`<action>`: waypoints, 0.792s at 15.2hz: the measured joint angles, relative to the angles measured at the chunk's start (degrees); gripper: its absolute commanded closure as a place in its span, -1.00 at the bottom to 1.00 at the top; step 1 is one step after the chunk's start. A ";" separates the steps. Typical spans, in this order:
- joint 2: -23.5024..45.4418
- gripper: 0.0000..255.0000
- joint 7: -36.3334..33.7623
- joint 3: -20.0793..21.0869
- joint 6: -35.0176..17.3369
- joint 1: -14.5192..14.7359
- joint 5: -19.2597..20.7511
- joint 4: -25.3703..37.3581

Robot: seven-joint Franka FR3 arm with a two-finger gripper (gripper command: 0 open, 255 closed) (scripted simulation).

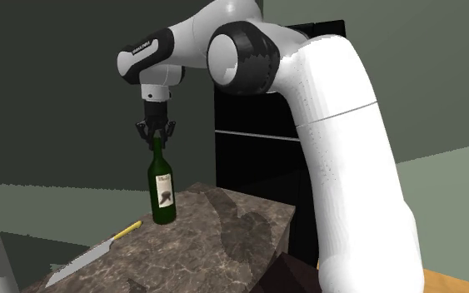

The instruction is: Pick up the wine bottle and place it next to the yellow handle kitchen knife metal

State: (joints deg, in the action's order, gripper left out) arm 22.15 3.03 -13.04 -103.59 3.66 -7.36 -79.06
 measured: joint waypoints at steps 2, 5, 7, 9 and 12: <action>0.10 1.00 0.15 0.02 -1.65 0.04 -0.06 -1.57; 0.07 1.00 0.35 0.05 -3.86 0.11 -0.12 -3.83; 0.41 1.00 0.46 0.10 -5.28 0.13 -0.24 -4.91; 0.56 1.00 0.55 0.15 -6.66 0.20 -0.32 -6.14; 0.82 1.00 0.66 0.19 -8.02 0.22 -0.41 -7.26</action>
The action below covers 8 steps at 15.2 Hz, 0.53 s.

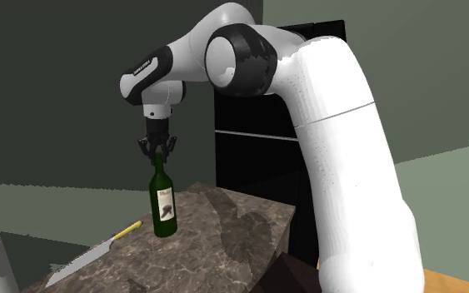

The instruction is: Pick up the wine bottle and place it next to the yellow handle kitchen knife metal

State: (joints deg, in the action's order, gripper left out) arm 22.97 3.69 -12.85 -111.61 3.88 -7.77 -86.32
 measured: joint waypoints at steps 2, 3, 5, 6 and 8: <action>-0.04 1.00 0.00 0.01 -0.15 0.02 0.00 -0.18; -0.05 1.00 0.00 0.01 -0.18 0.03 0.00 -0.20; -0.06 -1.00 -0.01 0.01 -0.21 0.03 0.01 -0.24; -0.07 -1.00 -0.01 0.01 -0.22 0.03 0.01 -0.24; -0.09 -1.00 -0.01 0.01 -0.23 0.03 0.01 -0.25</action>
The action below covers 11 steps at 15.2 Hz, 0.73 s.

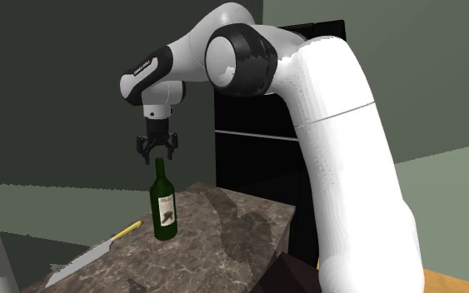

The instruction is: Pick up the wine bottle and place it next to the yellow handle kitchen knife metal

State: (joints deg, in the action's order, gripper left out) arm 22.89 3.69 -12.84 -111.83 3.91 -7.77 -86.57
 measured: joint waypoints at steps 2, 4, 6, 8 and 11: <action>0.00 -1.00 0.00 0.00 0.00 0.00 0.00 0.00; -0.19 -1.00 -0.08 -0.04 0.94 -0.02 0.08 0.77; -0.39 -1.00 -0.07 -0.15 3.60 -0.25 0.18 3.28; -1.27 -1.00 -0.16 -0.28 5.59 -0.30 0.38 4.42; -1.22 -1.00 -0.34 -0.26 6.54 -0.26 0.42 5.39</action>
State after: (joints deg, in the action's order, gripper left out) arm 21.67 3.34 -13.10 -105.30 3.65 -7.35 -81.18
